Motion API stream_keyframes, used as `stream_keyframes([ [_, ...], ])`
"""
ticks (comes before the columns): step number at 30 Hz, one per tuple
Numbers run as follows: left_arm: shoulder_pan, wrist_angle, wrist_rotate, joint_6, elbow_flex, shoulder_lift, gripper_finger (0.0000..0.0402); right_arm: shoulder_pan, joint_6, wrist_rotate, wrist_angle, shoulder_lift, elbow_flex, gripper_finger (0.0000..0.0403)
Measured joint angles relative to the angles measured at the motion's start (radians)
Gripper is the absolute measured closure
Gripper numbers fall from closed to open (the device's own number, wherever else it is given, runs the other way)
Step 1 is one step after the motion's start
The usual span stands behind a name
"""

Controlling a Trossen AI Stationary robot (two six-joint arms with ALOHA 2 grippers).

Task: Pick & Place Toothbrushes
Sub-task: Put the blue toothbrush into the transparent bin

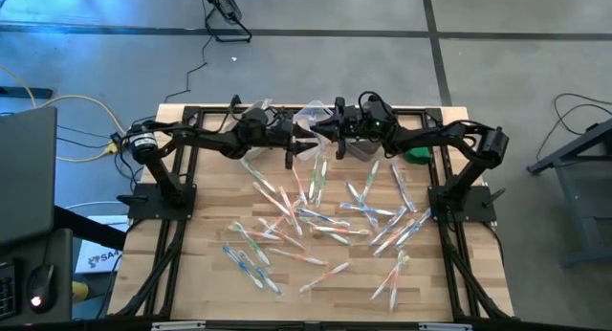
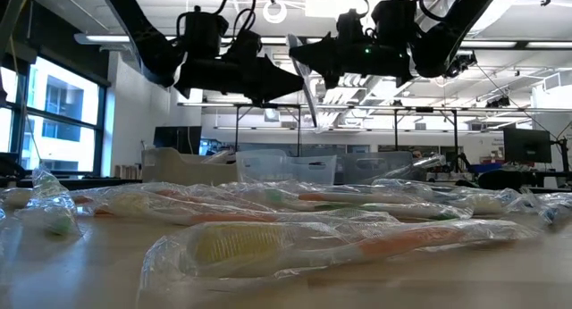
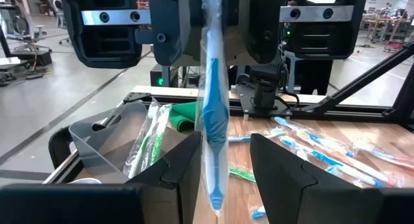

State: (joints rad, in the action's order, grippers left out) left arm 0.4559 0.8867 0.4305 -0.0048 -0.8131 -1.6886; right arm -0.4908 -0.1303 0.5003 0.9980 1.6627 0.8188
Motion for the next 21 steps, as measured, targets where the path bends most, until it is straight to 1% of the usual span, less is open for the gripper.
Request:
stream_keyframes([
  [9, 0.0, 0.0, -0.005, -0.002, 0.0, 0.0, 0.027, 0.0, 0.0, 0.004, 0.001, 0.0, 0.0, 0.0398],
  [13, 0.0, 0.0, -0.008, -0.005, 0.0, 0.0, 0.027, 0.0, -0.001, 0.029, 0.0, 0.0, 0.0, 0.0398],
  [21, -0.01, 0.001, -0.007, -0.006, 0.0, 0.0, 0.027, 0.002, -0.001, 0.024, 0.001, 0.0, 0.0, 0.0398],
])
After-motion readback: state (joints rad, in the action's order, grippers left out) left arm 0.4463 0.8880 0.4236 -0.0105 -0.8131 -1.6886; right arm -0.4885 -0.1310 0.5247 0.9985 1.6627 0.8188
